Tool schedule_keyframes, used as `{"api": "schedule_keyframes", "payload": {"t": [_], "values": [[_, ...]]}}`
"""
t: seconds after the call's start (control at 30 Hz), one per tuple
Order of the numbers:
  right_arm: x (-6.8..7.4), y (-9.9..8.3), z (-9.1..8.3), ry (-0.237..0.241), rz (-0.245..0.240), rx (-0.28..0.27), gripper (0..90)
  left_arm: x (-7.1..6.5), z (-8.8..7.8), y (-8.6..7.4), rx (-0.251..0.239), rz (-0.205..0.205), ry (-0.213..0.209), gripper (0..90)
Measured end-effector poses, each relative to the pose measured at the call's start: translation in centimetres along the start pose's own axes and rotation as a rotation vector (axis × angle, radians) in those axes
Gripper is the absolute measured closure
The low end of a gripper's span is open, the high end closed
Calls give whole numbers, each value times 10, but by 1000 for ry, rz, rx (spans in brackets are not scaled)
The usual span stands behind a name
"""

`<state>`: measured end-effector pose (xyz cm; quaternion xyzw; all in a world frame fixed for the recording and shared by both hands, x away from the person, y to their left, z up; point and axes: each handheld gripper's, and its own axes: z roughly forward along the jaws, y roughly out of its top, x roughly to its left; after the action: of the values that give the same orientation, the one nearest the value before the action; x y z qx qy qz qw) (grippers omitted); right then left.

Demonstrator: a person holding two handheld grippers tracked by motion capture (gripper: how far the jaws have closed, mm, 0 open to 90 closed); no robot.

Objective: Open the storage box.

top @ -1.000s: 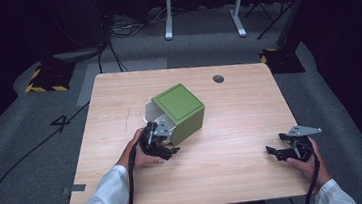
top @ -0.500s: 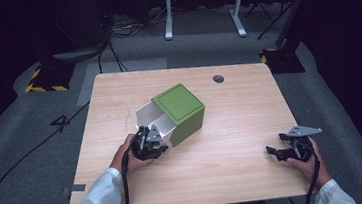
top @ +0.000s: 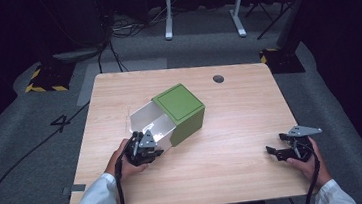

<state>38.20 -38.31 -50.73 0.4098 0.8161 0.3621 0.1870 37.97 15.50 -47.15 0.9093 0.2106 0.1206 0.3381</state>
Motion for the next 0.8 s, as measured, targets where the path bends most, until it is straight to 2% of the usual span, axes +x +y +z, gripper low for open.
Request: {"api": "schedule_keyframes", "payload": {"t": [0.27,0.8], "values": [[0,0,0,0,1,0,154,-1,-8,-11,-20,-5,-15,787],[0,0,0,0,0,0,154,-4,-15,-20,-34,-20,-30,794]]}}
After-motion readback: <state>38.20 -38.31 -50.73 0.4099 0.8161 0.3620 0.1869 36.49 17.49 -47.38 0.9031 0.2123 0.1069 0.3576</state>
